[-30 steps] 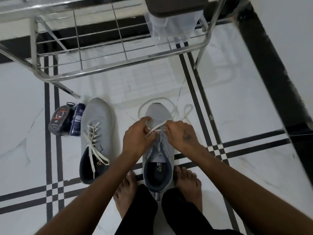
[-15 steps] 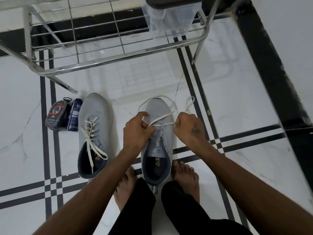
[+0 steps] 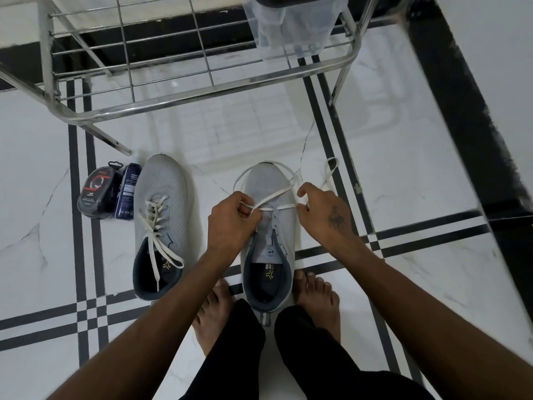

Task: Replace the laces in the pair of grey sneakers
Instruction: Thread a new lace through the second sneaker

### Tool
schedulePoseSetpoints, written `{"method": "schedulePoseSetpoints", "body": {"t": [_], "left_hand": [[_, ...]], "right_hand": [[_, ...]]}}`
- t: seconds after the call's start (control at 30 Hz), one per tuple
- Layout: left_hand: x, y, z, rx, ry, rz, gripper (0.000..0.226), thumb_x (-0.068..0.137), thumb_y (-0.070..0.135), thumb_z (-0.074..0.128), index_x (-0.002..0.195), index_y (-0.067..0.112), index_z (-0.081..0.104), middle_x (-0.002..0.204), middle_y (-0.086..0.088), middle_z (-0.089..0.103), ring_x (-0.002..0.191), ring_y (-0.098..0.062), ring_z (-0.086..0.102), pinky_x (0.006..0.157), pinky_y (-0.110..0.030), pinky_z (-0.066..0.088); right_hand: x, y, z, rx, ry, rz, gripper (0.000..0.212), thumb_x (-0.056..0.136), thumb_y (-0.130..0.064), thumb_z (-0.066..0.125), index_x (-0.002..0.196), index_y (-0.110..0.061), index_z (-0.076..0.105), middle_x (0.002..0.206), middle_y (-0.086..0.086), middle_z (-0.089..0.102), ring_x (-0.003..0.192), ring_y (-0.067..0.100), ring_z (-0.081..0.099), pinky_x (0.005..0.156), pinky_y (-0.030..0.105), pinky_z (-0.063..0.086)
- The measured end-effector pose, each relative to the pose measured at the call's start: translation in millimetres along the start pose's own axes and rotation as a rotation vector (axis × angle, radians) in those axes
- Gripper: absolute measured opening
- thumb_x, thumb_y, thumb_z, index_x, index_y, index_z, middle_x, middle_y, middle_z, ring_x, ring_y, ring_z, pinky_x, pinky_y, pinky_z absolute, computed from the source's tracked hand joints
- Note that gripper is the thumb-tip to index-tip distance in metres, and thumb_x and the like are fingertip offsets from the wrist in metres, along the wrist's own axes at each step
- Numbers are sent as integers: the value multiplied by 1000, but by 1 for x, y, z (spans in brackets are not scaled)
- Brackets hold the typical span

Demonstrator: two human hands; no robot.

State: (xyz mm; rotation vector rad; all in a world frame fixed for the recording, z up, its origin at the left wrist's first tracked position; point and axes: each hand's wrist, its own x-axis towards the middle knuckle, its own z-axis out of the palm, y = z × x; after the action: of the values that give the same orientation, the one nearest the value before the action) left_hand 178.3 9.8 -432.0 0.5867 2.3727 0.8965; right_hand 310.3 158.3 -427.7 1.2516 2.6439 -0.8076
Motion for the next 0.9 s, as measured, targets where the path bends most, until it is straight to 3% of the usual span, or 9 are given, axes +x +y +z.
{"method": "schedulePoseSetpoints", "body": {"t": [0.13,0.23,0.43,0.57,0.67,0.73,0.9], "left_hand": [[1,1,0,71,-28,53,10,79,28,69,88,25,68,73,10,65,71,-8,62,74,-36,55],[7,3,0,237,-81,125,18,78,34,69,90,22,63,80,5,63,76,-17,59,72,-34,49],[25,7,0,342,-195,157,18,89,30,62,83,14,55,81,-2,60,75,-20,52,66,-30,33],[34,-3,-13,218,-311,148,21,100,29,52,82,19,53,77,-1,61,78,-24,57,64,-32,38],[35,-10,-17,169,-376,159,20,104,28,45,89,15,51,89,-11,67,84,-31,64,77,-44,53],[33,-13,-16,134,-371,146,22,105,29,41,96,10,50,93,-13,67,86,-33,65,82,-50,54],[28,-19,-13,-16,-314,122,23,106,30,36,92,15,47,83,2,65,81,-22,67,81,-41,56]], "right_hand": [[3,-8,5,-9,-43,-23,12,99,-32,55,107,-25,61,90,-3,72,80,20,67,74,29,52],[4,-10,7,3,-43,-34,9,98,-32,57,96,-25,62,81,-5,69,75,17,65,66,27,45],[-1,-16,16,52,-88,-56,9,98,-29,60,103,-23,61,88,0,70,78,21,62,70,28,46],[-1,-15,18,139,-90,-24,8,97,-28,61,101,-22,65,83,-2,68,77,19,63,68,26,44],[1,-16,19,152,-113,1,9,97,-30,62,98,-22,65,80,-5,63,75,16,59,67,26,42],[2,-17,19,151,-125,19,9,97,-29,62,96,-21,65,79,-5,63,74,17,60,67,27,44],[2,-18,18,203,-151,57,10,98,-27,61,94,-18,64,82,0,69,77,19,67,77,38,58]]}}
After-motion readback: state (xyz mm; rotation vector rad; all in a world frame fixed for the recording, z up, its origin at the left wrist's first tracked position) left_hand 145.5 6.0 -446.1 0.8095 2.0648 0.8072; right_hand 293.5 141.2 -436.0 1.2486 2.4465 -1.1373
